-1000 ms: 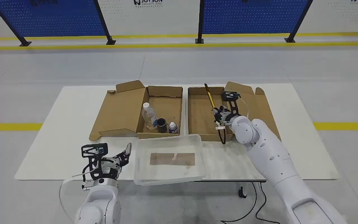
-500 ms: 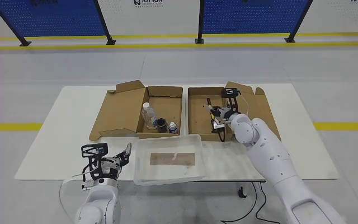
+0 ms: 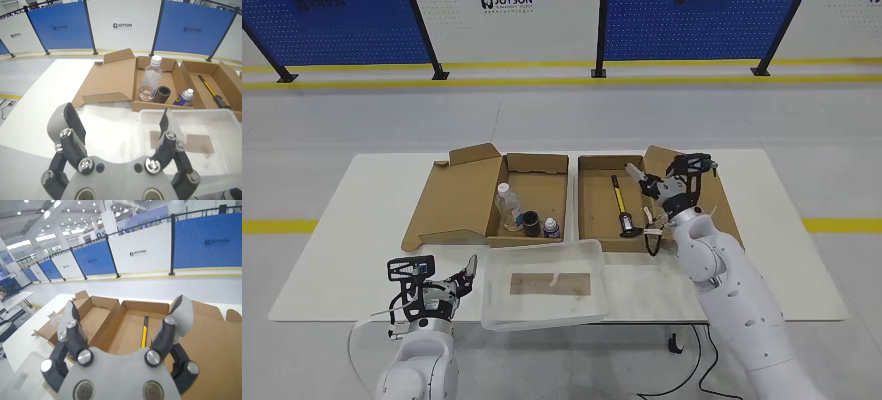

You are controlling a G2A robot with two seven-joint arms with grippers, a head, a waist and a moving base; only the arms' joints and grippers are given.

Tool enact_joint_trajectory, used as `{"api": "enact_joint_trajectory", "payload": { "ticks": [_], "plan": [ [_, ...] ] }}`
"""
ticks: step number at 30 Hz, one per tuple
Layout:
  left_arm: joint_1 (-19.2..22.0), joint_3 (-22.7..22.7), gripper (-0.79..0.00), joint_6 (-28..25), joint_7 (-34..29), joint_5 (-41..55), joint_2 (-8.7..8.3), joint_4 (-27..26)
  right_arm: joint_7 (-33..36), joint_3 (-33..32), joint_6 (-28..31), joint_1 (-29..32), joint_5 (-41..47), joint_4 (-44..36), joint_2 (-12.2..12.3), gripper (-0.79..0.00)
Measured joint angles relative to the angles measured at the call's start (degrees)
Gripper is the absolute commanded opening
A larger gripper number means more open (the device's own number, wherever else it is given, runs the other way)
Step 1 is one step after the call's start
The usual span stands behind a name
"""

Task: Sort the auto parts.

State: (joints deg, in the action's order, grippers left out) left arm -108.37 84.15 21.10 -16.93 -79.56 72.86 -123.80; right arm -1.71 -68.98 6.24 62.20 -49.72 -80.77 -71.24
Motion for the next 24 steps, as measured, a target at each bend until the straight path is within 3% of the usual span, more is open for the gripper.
{"api": "enact_joint_trajectory", "payload": {
  "ticks": [13,24],
  "plan": [
    [0.0,0.0,0.0,0.0,0.0,0.0,0.0,0.0,3.9,-10.2,0.8,20.7,-1.8,-19.2,2.3,0.0],
    [0.0,0.0,0.0,0.0,0.0,0.0,0.0,0.0,8.2,-18.2,2.6,30.6,-4.7,-24.4,3.5,0.0]
  ]
}}
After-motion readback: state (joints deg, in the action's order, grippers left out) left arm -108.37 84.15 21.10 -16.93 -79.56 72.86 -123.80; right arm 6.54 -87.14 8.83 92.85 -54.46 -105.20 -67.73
